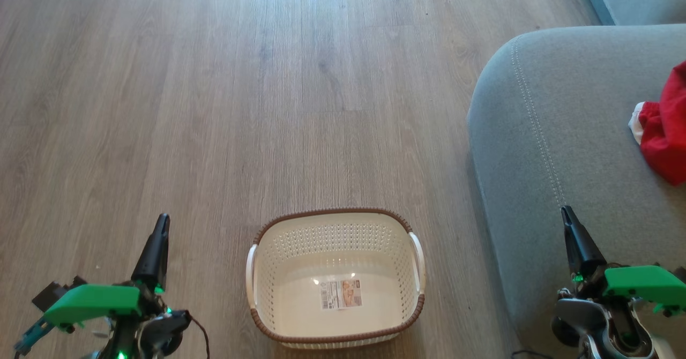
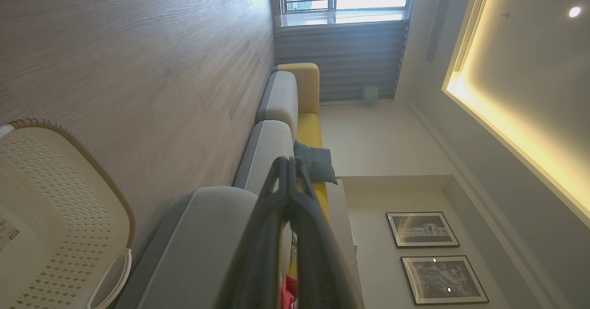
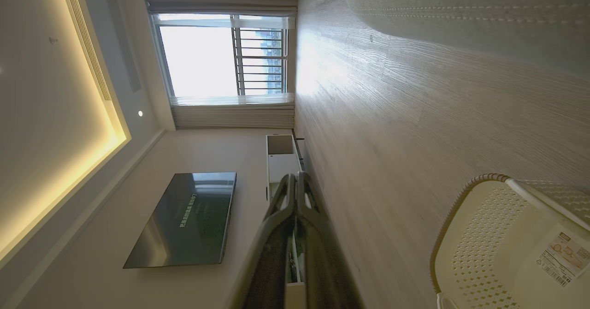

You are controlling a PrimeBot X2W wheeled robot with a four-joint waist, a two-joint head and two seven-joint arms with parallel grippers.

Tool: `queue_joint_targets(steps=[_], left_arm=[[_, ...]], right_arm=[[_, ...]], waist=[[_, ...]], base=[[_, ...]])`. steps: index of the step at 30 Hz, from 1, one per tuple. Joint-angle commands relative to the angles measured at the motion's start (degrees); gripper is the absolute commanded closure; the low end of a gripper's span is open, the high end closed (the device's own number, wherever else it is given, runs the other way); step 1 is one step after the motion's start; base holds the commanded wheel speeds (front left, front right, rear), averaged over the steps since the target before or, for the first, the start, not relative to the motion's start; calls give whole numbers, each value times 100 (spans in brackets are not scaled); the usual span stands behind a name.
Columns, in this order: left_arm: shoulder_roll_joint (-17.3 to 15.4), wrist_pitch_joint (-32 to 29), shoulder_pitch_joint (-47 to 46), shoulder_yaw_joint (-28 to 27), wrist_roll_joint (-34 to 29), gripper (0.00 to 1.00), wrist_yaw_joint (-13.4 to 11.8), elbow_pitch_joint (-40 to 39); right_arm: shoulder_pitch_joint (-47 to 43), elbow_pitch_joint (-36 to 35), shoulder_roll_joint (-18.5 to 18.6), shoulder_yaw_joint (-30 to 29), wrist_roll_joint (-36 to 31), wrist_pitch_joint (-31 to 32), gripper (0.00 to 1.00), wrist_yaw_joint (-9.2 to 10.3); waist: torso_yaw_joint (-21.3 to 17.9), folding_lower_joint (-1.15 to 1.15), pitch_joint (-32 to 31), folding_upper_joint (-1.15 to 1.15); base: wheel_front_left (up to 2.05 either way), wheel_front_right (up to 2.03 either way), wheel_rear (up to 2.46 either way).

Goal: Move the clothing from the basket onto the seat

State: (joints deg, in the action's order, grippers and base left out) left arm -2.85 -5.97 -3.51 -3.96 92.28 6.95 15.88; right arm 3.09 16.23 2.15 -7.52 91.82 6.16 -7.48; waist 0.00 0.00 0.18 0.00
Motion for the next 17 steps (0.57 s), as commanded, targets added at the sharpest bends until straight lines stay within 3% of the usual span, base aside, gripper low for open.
queue_joint_targets(steps=[1,17], left_arm=[[-25,-30,-266,-230,10,100,54,-183],[-20,-36,-267,-237,4,100,54,-183]], right_arm=[[309,-221,73,100,35,33,100,-1],[309,-221,73,100,35,33,100,-1]], waist=[[0,0,0,0],[0,0,0,0]], base=[[0,0,0],[0,0,0]])
